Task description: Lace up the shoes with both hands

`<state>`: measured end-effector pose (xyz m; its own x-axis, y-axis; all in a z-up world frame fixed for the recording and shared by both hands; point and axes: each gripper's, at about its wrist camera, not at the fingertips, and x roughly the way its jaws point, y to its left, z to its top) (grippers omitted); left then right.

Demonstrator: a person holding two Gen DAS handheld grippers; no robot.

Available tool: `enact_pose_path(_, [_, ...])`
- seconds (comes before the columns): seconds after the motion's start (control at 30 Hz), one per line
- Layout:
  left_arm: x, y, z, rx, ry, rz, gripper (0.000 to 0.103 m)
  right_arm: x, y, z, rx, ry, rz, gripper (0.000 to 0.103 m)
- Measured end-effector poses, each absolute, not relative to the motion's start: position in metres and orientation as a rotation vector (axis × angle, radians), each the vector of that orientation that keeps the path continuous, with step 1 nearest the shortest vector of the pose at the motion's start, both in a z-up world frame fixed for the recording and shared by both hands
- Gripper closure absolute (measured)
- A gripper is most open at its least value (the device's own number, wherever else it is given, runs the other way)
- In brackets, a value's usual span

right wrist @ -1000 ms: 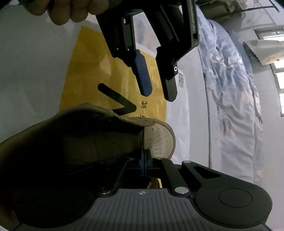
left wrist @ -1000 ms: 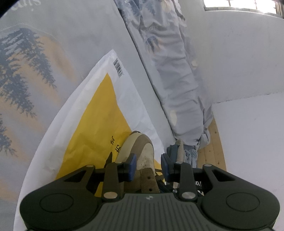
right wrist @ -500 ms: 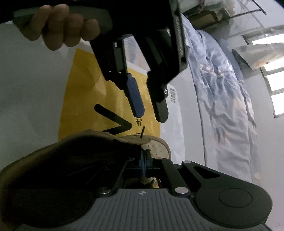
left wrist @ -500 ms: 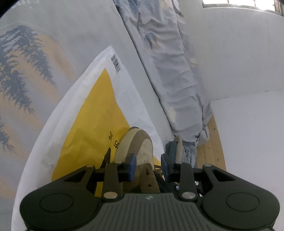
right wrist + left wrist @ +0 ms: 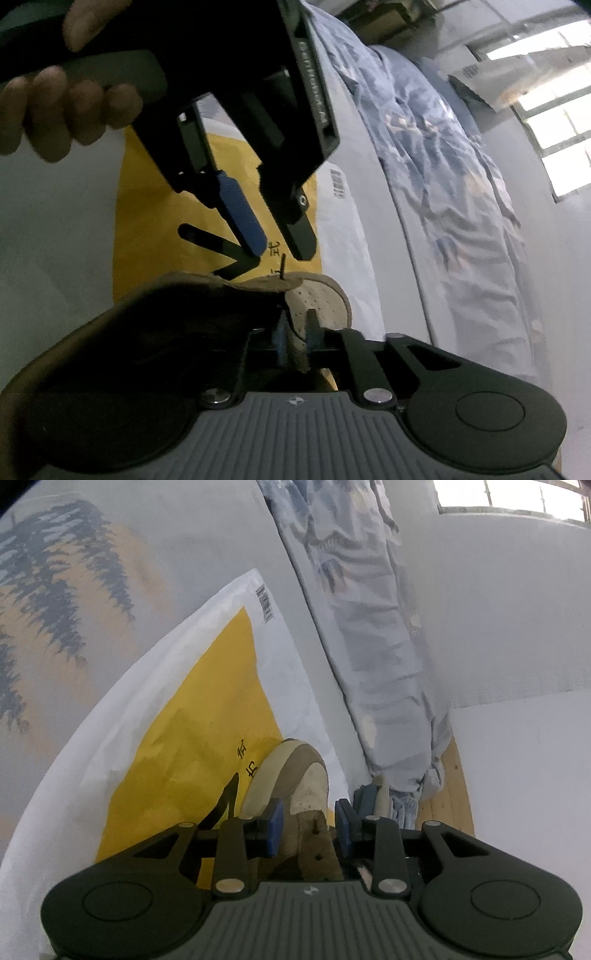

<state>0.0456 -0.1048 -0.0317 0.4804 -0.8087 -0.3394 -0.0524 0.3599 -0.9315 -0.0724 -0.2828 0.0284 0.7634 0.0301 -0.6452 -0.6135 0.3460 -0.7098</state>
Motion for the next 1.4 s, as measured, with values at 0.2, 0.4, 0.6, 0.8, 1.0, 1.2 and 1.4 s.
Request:
enact_pose_path(0.2, [0.040,-0.107,-0.030,-1.110,0.951,-0.569,0.076,-0.088,-0.293,0.049,-1.048,0.593,0.370,0.062])
enact_pose_path(0.4, [0.032,-0.110,-0.027,-1.118,0.910,-0.539,0.076,-0.100,-0.322,0.096,-0.581,0.524,0.144,0.043])
enact_pose_path(0.6, [0.025,-0.113,-0.024,-1.104,0.884,-0.509,0.076,-0.128,-0.359,0.101,-0.181,0.416,0.031,0.036])
enact_pose_path(0.8, [0.021,-0.114,-0.016,-1.092,0.837,-0.470,0.076,-0.133,-0.371,0.087,-0.106,0.425,0.026,0.036])
enact_pose_path(1.0, [0.016,-0.119,-0.007,-1.008,0.827,-0.435,0.076,-0.130,-0.371,0.066,-0.140,0.456,0.011,0.036])
enact_pose_path(1.2, [0.012,-0.118,0.002,-0.969,0.813,-0.425,0.076,-0.129,-0.371,0.059,-0.101,0.488,0.048,0.036])
enact_pose_path(1.4, [0.011,-0.127,-0.002,-0.972,0.830,-0.414,0.076,-0.128,-0.369,0.057,-0.093,0.485,0.030,0.036])
